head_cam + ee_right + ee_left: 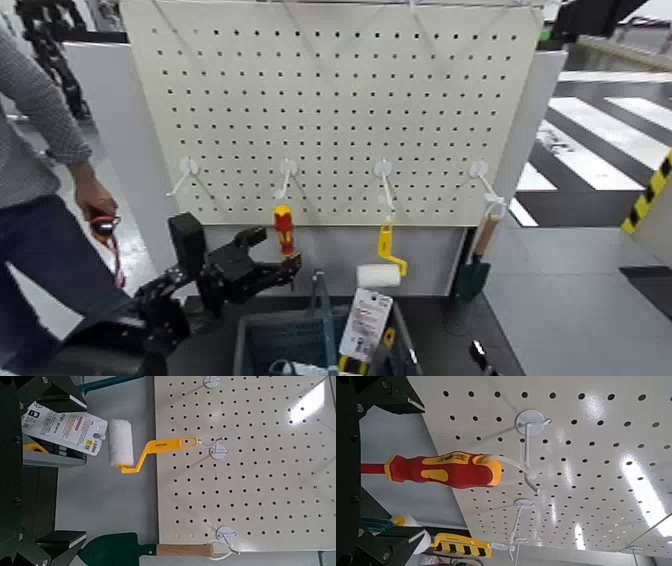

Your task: Put the red screwdriver into the crate.

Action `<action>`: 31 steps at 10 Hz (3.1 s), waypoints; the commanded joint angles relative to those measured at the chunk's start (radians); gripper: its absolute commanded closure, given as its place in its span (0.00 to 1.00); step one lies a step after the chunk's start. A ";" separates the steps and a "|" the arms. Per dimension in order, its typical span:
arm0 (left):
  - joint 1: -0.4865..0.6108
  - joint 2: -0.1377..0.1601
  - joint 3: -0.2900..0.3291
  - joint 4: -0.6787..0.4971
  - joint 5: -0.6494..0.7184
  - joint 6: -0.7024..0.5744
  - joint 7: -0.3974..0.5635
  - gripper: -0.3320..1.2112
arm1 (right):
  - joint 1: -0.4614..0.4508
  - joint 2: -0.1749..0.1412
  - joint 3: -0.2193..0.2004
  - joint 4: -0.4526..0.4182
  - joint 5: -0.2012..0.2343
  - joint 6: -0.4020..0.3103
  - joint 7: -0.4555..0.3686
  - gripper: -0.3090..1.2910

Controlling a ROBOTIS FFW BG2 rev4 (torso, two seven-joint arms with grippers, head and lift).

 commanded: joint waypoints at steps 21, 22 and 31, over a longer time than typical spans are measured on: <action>-0.029 -0.018 0.006 -0.026 0.052 0.042 -0.036 0.99 | -0.008 -0.002 0.005 0.016 -0.014 -0.012 0.000 0.30; 0.000 -0.019 0.026 -0.094 0.052 0.069 -0.025 0.99 | -0.009 -0.003 0.005 0.018 -0.016 -0.012 0.000 0.30; 0.215 -0.065 0.164 -0.359 0.112 0.287 0.032 0.99 | -0.009 -0.002 0.005 0.016 -0.019 -0.009 0.000 0.30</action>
